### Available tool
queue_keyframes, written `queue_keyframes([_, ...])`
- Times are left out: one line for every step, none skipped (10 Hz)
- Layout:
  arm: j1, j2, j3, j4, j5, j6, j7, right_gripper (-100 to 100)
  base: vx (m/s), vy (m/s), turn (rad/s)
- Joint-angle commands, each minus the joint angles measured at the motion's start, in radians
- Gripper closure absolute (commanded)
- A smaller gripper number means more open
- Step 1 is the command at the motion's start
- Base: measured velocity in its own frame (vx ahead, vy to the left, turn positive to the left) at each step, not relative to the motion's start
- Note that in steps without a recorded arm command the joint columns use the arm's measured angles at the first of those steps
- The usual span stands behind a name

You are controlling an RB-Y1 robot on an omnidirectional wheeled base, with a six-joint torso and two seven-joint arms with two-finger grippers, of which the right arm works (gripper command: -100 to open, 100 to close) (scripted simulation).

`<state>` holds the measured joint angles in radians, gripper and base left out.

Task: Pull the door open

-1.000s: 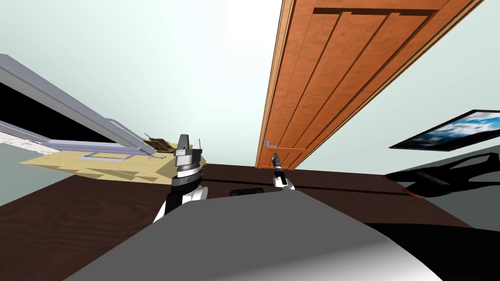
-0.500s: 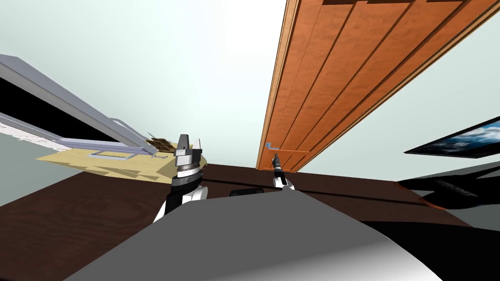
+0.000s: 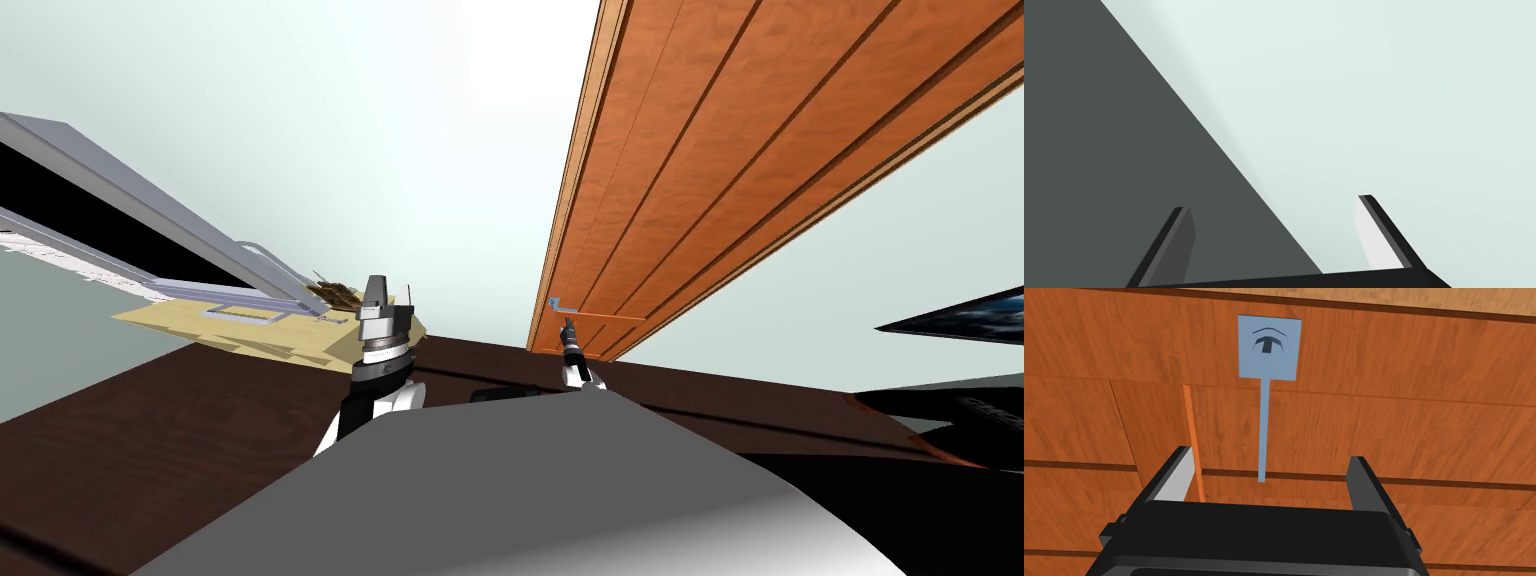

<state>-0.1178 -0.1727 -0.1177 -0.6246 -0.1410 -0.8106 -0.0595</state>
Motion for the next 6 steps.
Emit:
queue_keyframes([-0.029,-0.015,-0.005,0.050,-0.012,-0.034,-0.010,-100,0.161,-0.003,0.125])
queue_keyframes([-0.029,-0.015,-0.005,0.072,-0.012,-0.034,-0.010,-100,0.084,0.017,-0.004])
queue_keyframes([-0.015,-0.041,-0.009,0.078,-0.032,-0.043,-0.025,-100,0.148,0.032,0.177])
queue_keyframes([-0.004,-0.059,-0.013,0.082,-0.046,-0.050,-0.035,-100,0.207,0.017,0.243])
queue_keyframes([0.005,-0.076,-0.016,0.086,-0.060,-0.056,-0.044,-100,0.211,0.000,0.196])
queue_keyframes([0.014,-0.091,-0.019,0.090,-0.072,-0.061,-0.053,-100,0.179,-0.014,0.182])
